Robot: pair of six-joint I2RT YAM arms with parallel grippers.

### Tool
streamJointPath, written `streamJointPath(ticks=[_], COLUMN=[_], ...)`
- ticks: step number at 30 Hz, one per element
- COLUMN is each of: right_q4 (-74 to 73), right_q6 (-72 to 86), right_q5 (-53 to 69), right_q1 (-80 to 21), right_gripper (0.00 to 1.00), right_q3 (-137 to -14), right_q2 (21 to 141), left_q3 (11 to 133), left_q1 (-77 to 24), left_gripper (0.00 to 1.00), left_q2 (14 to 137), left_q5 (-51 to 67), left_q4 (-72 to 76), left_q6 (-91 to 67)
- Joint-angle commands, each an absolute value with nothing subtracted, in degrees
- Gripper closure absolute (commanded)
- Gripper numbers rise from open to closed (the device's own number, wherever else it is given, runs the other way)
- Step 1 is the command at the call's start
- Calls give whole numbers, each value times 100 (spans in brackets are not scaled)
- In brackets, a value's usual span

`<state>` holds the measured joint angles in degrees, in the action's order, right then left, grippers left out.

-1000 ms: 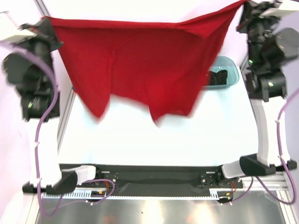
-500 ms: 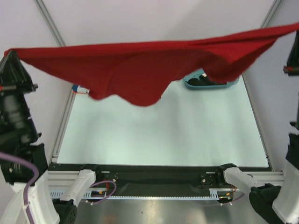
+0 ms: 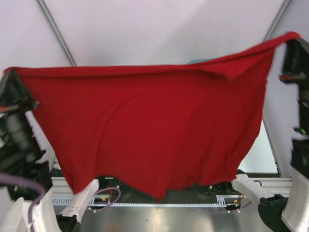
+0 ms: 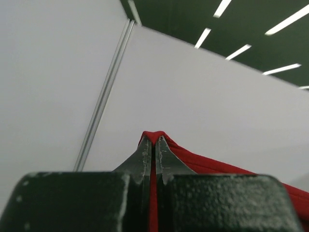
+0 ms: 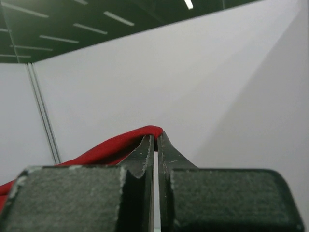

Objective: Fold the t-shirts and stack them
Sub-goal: Flatten the tshirt out

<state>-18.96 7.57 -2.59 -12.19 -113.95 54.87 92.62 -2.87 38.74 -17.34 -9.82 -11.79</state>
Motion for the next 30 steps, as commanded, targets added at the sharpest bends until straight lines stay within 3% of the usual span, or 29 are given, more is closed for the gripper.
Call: streamJointPath(ticks=[1, 9, 15, 20, 26, 30], right_q4=[-1128, 394, 1536, 1767, 1301, 994], right_q6=[958, 1108, 1204, 1274, 1283, 1266], right_q5=[-308, -141, -229, -115, 113, 281], right_q1=[-1169, -1397, -1547, -1538, -1424, -1362], right_gripper=[100, 100, 100, 100, 100, 100], right_q3=[-10751, -8773, -7630, -8032, -9420, -10124], right_q2=[6204, 7337, 8576, 9956, 11477, 12075], left_q3=[8650, 6051, 5204, 5983, 8433, 9000], left_q1=[-237, -185, 202, 483, 624, 668], left_gripper=[100, 99, 100, 100, 100, 100], left_q2=[4499, 5227, 6745, 8610, 10938, 11478], left_q5=[-2302, -2865, -2787, -2479, -2057, -1802], left_q4=[-862, 165, 756, 379, -904, -1204], left_q6=[-897, -940, -1370, -1661, -1582, -1573])
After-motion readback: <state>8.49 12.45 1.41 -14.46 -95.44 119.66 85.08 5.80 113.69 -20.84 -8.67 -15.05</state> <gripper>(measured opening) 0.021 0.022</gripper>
